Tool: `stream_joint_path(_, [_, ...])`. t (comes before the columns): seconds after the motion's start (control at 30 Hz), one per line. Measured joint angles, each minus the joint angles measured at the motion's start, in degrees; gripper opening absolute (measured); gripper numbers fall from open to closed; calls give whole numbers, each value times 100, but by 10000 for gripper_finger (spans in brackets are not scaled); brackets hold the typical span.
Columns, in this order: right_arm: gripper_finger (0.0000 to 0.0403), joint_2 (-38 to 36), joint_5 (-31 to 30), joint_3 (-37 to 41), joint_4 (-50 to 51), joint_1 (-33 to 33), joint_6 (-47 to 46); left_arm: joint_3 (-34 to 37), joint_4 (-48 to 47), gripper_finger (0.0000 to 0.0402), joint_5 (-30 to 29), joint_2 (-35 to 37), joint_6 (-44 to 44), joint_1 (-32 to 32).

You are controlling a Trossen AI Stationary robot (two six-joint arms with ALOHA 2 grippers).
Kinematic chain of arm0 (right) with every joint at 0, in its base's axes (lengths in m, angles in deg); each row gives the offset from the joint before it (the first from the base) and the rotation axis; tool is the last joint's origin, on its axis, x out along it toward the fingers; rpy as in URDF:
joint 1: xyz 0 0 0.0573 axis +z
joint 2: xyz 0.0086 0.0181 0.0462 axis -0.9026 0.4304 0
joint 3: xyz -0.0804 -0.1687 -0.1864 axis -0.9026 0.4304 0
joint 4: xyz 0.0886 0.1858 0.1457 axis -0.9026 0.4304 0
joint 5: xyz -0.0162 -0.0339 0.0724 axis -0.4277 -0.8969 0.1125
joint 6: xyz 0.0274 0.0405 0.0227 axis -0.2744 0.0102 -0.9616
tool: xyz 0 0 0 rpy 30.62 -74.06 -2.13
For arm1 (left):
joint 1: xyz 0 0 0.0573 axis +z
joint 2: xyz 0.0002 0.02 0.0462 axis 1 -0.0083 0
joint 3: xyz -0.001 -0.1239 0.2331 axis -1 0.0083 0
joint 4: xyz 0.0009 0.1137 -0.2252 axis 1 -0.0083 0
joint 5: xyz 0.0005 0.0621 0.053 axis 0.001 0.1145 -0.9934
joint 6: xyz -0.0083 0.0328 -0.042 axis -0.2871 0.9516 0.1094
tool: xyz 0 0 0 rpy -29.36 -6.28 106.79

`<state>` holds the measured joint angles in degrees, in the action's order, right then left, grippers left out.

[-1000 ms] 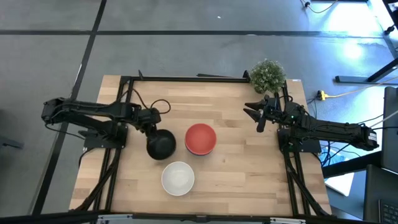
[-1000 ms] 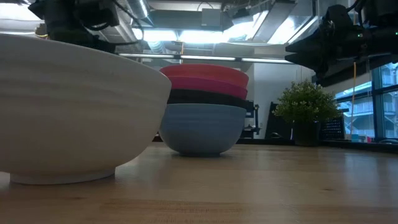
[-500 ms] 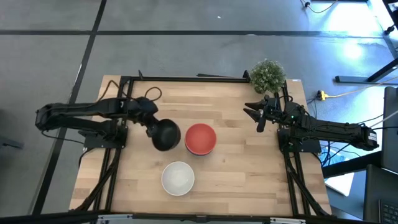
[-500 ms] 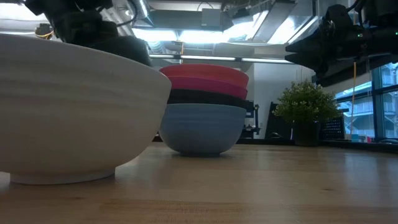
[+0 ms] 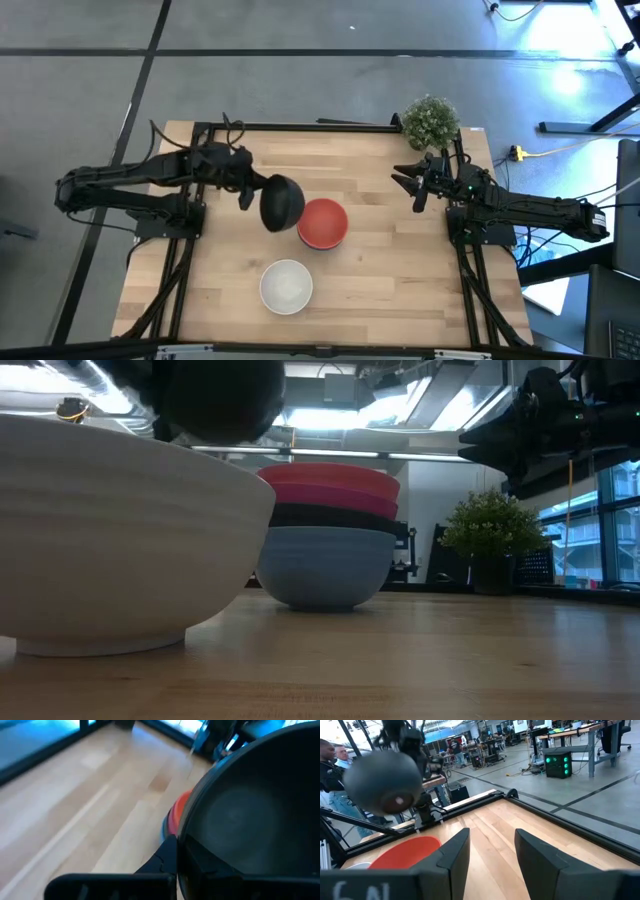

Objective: Nest bowls inside each other
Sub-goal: Stack the black bowl on top of the orange bowl

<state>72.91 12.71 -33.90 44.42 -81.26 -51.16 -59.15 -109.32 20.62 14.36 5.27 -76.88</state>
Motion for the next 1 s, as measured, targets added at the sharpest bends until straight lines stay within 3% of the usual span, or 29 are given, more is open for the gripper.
stream_joint_path(0.23, [158,0,0,0,0,0,1,-792,-341,2,45,-261,-2,0])
stream_joint_path(1.0, [158,0,-2,0,0,0,141,-3208,-1641,2,771,-2842,624,-2])
